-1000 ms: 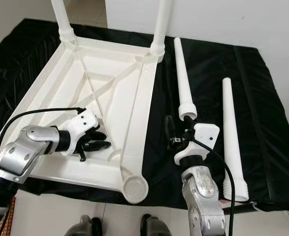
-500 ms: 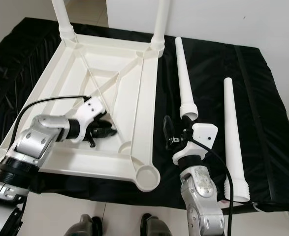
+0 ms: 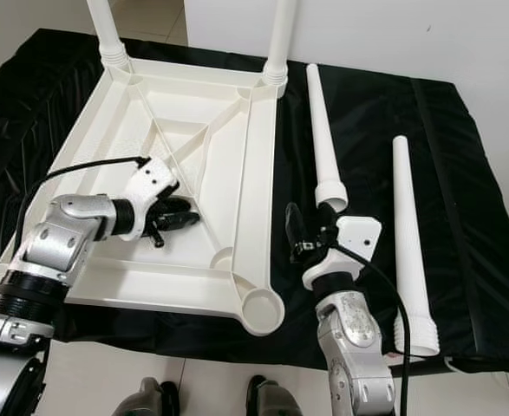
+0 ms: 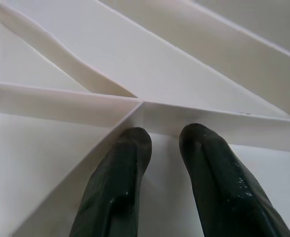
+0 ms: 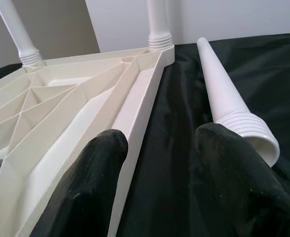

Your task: Building children table

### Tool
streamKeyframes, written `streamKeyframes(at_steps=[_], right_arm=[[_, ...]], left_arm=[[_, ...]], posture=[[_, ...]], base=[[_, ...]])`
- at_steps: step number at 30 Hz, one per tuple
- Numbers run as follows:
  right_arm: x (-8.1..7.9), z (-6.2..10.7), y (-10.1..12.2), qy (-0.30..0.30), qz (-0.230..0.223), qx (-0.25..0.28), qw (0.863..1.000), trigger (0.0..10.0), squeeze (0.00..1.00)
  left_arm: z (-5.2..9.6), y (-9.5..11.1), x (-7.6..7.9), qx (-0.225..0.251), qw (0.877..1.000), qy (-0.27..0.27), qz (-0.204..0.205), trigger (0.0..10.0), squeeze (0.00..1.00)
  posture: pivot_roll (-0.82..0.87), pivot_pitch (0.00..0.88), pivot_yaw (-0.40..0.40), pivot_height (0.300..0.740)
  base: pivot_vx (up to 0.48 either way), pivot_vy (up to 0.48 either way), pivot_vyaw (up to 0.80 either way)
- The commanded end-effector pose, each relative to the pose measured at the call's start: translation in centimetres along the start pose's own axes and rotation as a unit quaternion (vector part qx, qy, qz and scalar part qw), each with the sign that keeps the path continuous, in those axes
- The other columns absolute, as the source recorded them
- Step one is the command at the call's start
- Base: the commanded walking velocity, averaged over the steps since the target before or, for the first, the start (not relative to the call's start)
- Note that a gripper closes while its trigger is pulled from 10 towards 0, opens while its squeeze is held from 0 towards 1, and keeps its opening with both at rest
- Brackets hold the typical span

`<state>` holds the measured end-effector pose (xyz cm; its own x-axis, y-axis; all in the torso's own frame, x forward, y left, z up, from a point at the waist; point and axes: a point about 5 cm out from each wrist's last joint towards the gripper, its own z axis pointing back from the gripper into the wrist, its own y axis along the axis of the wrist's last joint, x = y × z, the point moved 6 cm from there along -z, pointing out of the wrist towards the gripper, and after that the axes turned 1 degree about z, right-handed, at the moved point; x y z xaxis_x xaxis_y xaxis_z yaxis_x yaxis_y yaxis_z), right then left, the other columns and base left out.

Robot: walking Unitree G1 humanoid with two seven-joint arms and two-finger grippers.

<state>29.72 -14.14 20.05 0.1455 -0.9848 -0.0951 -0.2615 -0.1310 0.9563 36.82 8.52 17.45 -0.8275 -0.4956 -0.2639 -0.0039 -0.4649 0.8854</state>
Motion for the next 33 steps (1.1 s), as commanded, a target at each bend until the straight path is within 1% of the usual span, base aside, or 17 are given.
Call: streamKeyframes(at_steps=[1, 2, 6, 7, 9, 13, 14, 17, 18, 22, 24, 25, 26, 27, 30, 32, 33], right_arm=[[0.1, 0.1, -0.5, 0.002, -0.001, -0.01, 1.0, 10.0, 0.0], [0.1, 0.0, -0.5, 0.004, -0.001, -0.009, 1.0, 10.0, 0.0], [0.0, -0.1, -0.4, 0.006, -0.002, -0.009, 1.0, 10.0, 0.0], [0.0, -0.2, -0.4, 0.007, -0.001, -0.008, 1.0, 10.0, 0.0], [0.1, -0.3, -0.3, 0.006, -0.001, -0.006, 1.0, 10.0, 0.0], [0.1, -0.2, -0.2, 0.004, 0.0, -0.006, 1.0, 10.0, 0.0], [0.2, -0.1, -0.2, 0.0, 0.0, -0.005, 1.0, 10.0, 0.0], [0.3, -0.2, -0.1, -0.002, 0.0, -0.005, 1.0, 10.0, 0.0], [0.4, -0.2, -0.1, -0.003, 0.001, -0.004, 1.0, 10.0, 0.0], [0.4, -0.2, -0.1, -0.005, 0.001, -0.003, 1.0, 10.0, 0.0], [0.4, -0.2, 0.0, -0.005, 0.001, -0.002, 1.0, 10.0, 0.0], [0.4, -0.2, 0.0, -0.005, 0.001, -0.002, 1.0, 10.0, 0.0], [0.4, -0.3, 0.0, -0.006, -0.001, -0.001, 1.0, 10.0, 0.0], [0.3, -0.3, 0.0, -0.006, -0.002, -0.001, 1.0, 10.0, 0.0], [0.2, -0.3, 0.0, -0.004, -0.003, -0.001, 1.0, 10.0, 0.0], [0.2, -0.3, 0.0, -0.004, -0.004, 0.0, 1.0, 10.0, 0.0], [0.2, -0.3, 0.0, -0.004, -0.004, 0.0, 1.0, 10.0, 0.0]], left_arm=[[1.0, 0.2, -2.7, 0.0, 0.992, 0.122, -0.021, 10.0, 0.0], [1.1, 0.0, -2.6, -0.005, 0.993, 0.116, -0.031, 10.0, 0.0], [0.8, -0.6, -2.5, -0.019, 0.993, 0.115, -0.023, 10.0, 0.0], [0.4, -1.0, -2.9, -0.032, 0.99, 0.133, -0.033, 10.0, 0.0], [-0.1, -1.2, -3.2, -0.037, 0.987, 0.152, -0.036, 10.0, 0.0], [-0.9, -1.4, -2.8, -0.041, 0.986, 0.153, -0.043, 10.0, 0.0], [-1.3, -1.3, -2.7, -0.036, 0.986, 0.159, -0.039, 10.0, 0.0], [-1.6, -1.0, -2.8, -0.03, 0.985, 0.165, -0.031, 10.0, 0.0], [-1.8, -0.7, -3.2, -0.025, 0.983, 0.181, -0.026, 10.0, 0.0], [-1.8, -0.4, -3.9, -0.022, 0.978, 0.204, -0.023, 10.0, 0.0], [-1.8, -0.2, -4.8, -0.023, 0.973, 0.228, -0.019, 10.0, 0.0], [-1.8, -0.2, -4.8, -0.023, 0.973, 0.228, -0.019, 10.0, 0.0], [-1.7, 0.1, -5.6, -0.02, 0.969, 0.247, -0.022, 10.0, 0.0], [-1.6, 0.3, -6.0, -0.017, 0.966, 0.256, -0.024, 10.0, 0.0], [-1.6, 0.6, -6.4, -0.014, 0.965, 0.261, -0.021, 10.0, 0.0], [-1.7, 0.9, -6.3, -0.008, 0.966, 0.256, -0.021, 10.0, 0.0], [-1.8, 1.3, -5.9, -0.001, 0.969, 0.245, -0.024, 10.0, 0.0]], posture=[[0.02, 0.179, -0.039, 0.74], [0.02, 0.179, -0.039, 0.74], [0.02, 0.178, -0.042, 0.74], [0.02, 0.18, -0.041, 0.74], [0.01, 0.182, -0.041, 0.74], [0.01, 0.185, -0.038, 0.74], [0.0, 0.188, -0.039, 0.74], [0.0, 0.19, -0.037, 0.74], [0.0, 0.191, -0.038, 0.74], [0.0, 0.192, -0.036, 0.74], [0.0, 0.191, -0.036, 0.74], [0.0, 0.191, -0.036, 0.74], [0.0, 0.191, -0.035, 0.74], [0.0, 0.191, -0.035, 0.74], [0.0, 0.191, -0.035, 0.74], [0.0, 0.191, -0.035, 0.74], [0.0, 0.191, -0.035, 0.74]], base=[[0.0, 0.0, 0.0], [0.0, 0.0, 0.0], [0.0, 0.0, 0.0], [0.0, 0.0, 0.0], [0.0, 0.0, 0.0], [0.0, 0.0, 0.0], [0.0, 0.0, 0.0], [0.0, 0.0, 0.0], [0.0, 0.0, 0.0], [0.0, 0.0, 0.0], [0.0, 0.0, 0.0], [0.0, 0.0, 0.0], [0.0, 0.0, 0.0], [0.0, 0.0, 0.0], [0.0, 0.0, 0.0], [0.0, 0.0, 0.0], [0.0, 0.0, 0.0]])
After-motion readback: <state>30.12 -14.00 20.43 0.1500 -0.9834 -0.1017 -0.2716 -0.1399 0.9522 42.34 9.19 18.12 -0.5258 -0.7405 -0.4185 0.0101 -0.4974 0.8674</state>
